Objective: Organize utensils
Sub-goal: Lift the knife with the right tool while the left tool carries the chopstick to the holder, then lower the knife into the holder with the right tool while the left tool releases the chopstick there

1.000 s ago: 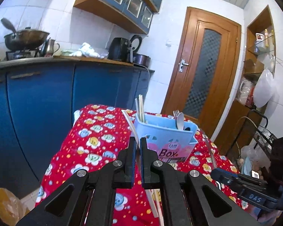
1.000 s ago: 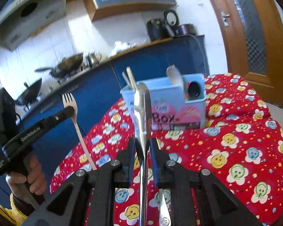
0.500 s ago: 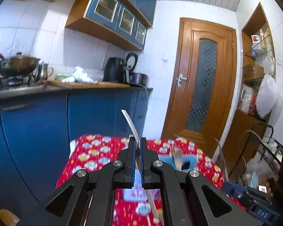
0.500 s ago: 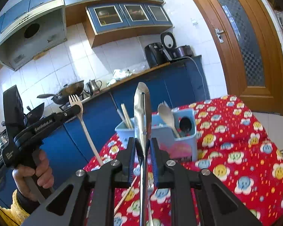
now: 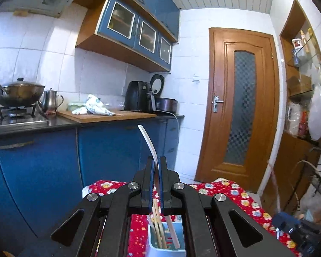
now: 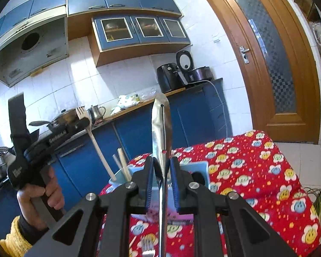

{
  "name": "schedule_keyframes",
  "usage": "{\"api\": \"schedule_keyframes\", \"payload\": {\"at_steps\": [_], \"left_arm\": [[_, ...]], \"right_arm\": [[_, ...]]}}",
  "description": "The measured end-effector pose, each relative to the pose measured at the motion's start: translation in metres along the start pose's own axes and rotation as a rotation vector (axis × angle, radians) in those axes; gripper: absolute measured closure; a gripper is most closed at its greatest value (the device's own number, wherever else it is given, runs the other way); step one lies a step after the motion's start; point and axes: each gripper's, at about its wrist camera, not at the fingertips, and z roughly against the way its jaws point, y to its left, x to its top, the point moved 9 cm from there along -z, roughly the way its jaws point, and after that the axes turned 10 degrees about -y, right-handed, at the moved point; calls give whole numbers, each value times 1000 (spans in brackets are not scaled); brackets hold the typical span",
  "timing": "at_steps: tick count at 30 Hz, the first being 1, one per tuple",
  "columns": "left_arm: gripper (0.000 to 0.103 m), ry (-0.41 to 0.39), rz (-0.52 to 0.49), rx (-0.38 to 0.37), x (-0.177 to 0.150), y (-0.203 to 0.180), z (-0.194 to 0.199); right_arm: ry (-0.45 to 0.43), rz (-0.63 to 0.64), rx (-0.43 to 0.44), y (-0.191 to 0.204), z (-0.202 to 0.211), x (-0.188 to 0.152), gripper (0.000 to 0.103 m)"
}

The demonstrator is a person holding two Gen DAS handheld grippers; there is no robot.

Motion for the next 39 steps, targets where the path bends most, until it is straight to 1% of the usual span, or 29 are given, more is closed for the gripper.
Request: {"api": "schedule_keyframes", "payload": {"at_steps": [6, 11, 17, 26, 30, 35, 38, 39], "left_arm": [[99, 10, -23, 21, -19, 5, -16], [99, 46, -21, 15, -41, 6, -27], [99, 62, -32, 4, -57, 4, -31], [99, 94, -38, -7, -71, 0, -37], [100, 110, -44, -13, -77, -3, -38], [98, 177, -44, -46, -89, -11, -41], [92, 203, -47, -54, -92, -14, -39], [88, 206, -47, -52, -92, -15, -38]], "right_arm": [[-39, 19, -36, -14, -25, 15, 85], [-77, 43, -73, -26, -51, 21, 85], [-87, 60, -103, -37, -82, 12, 85], [-125, 143, -134, -38, -96, 4, 85], [-104, 153, -140, -39, -94, -8, 85], [-44, 143, -151, -43, -91, -19, 84], [-8, 159, -160, -42, -87, -26, 84], [6, 164, -159, -41, -86, -28, 83]]}}
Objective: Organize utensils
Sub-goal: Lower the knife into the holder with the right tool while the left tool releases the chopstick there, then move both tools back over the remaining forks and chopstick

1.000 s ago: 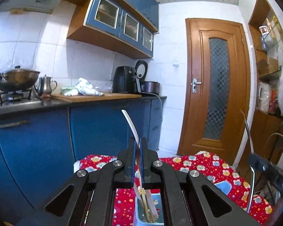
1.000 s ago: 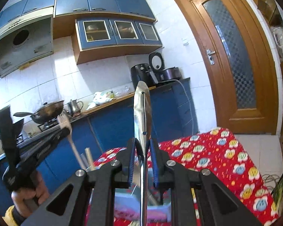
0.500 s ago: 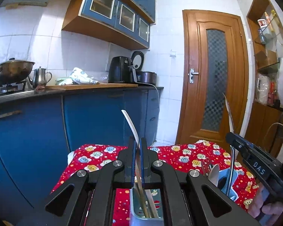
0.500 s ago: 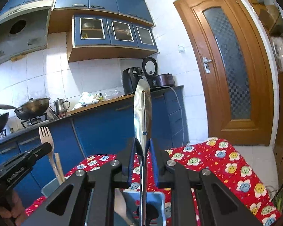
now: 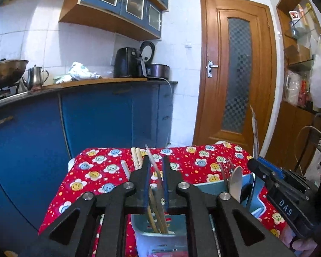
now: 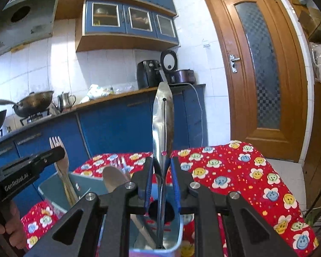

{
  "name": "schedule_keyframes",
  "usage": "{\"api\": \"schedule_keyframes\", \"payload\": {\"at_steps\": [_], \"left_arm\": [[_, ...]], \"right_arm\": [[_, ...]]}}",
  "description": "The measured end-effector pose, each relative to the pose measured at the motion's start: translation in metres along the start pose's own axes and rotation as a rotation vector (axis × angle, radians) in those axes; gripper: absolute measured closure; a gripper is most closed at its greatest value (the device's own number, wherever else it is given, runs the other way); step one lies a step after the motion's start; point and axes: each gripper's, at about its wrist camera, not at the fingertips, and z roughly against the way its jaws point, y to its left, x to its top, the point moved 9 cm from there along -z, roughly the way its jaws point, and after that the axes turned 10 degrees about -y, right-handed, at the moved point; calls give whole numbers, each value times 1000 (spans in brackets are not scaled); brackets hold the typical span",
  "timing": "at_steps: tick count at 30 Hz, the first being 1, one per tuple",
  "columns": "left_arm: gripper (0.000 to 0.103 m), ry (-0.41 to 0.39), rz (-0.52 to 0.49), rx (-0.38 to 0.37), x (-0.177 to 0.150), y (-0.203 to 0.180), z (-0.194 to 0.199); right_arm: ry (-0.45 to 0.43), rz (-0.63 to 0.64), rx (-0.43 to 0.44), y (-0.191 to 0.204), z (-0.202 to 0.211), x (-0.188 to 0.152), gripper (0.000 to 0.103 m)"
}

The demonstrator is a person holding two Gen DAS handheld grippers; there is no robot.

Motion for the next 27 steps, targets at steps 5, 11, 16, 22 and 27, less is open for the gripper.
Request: {"api": "schedule_keyframes", "payload": {"at_steps": [5, 11, 16, 22, 27], "left_arm": [[76, 21, -1, -2, 2, -3, 10], [69, 14, -26, -4, 8, -6, 34], [68, 14, 0, -13, 10, -6, 57], [64, 21, 15, -15, 6, -7, 89], [63, 52, 17, -21, -2, -8, 109]], "right_arm": [[23, 4, 4, 4, 10, 0, 65], [18, 0, 14, 11, 31, 10, 62], [28, 5, 13, 18, 55, 15, 60], [49, 18, 24, 26, 87, 16, 55], [94, -7, 27, 28, 109, 12, 52]]}}
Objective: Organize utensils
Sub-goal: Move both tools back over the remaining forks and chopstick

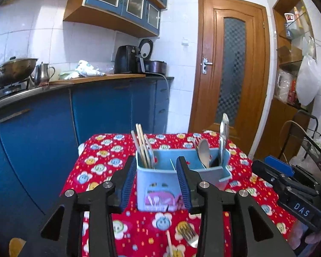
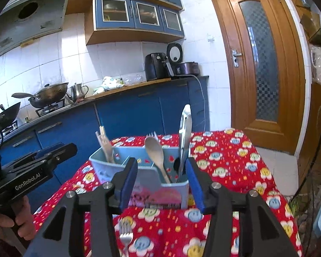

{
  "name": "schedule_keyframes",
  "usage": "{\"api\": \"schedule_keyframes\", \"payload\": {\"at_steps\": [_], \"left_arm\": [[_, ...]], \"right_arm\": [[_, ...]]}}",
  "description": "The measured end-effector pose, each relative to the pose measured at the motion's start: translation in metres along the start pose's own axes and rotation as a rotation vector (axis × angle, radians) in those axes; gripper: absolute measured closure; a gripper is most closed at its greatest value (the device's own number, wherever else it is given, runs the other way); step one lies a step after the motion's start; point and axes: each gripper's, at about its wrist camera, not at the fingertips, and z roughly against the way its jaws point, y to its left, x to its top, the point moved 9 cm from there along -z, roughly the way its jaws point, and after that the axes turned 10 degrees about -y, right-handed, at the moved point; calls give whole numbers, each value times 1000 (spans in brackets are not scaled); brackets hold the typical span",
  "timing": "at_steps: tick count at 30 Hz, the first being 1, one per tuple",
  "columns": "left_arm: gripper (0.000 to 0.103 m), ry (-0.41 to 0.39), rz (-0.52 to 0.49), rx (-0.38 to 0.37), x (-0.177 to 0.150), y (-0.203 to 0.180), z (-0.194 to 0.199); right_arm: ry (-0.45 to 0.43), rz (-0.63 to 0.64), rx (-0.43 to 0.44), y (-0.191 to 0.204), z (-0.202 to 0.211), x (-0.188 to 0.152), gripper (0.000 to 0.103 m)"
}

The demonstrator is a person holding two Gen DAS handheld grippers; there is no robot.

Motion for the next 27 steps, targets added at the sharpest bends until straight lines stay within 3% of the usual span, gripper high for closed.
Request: {"api": "schedule_keyframes", "payload": {"at_steps": [13, 27], "left_arm": [[63, 142, 28, -15, -44, -1, 31], [62, 286, 35, 7, -92, 1, 35]], "right_arm": [[69, -45, -27, -3, 50, -33, 42], [177, -100, -52, -21, 67, -85, 37]]}}
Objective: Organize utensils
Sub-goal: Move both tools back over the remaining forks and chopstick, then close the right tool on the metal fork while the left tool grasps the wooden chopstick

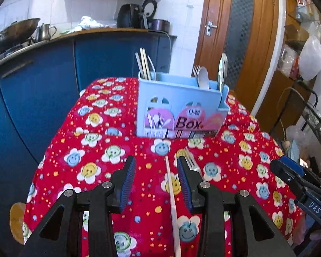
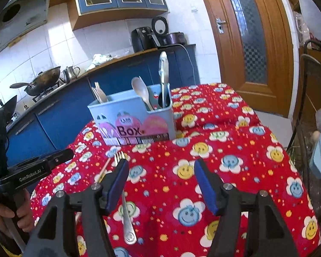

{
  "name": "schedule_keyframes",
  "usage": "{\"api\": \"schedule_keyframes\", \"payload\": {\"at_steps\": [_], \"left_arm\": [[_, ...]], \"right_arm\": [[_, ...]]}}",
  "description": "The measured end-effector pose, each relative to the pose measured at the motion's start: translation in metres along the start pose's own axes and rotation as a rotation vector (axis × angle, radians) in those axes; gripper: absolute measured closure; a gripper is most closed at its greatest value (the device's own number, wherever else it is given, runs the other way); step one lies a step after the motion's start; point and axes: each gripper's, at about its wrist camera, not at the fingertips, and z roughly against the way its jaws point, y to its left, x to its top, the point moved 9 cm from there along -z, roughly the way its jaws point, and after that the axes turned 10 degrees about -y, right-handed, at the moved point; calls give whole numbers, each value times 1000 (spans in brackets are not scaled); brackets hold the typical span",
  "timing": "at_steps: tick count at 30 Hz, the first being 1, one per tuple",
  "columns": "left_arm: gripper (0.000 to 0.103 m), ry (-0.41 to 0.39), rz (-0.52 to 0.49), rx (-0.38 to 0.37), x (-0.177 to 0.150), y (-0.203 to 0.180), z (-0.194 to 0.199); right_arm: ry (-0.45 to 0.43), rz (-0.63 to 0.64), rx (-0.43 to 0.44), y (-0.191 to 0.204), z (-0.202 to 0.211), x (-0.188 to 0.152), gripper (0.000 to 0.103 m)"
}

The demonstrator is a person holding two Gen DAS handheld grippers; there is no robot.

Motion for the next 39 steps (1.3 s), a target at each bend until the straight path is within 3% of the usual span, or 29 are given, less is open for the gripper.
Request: {"api": "schedule_keyframes", "payload": {"at_steps": [19, 29, 34, 39], "left_arm": [[63, 165, -43, 20, -42, -9, -30], [63, 274, -107, -7, -55, -17, -48], [75, 318, -131, -51, -57, -22, -53], [79, 366, -146, -61, -56, -24, -58]], "right_arm": [[49, -57, -38, -35, -3, -22, 34], [53, -63, -38, -37, -3, -24, 33], [55, -71, -38, -40, -3, -26, 33], [54, -71, -33, -39, -3, -26, 33]]}}
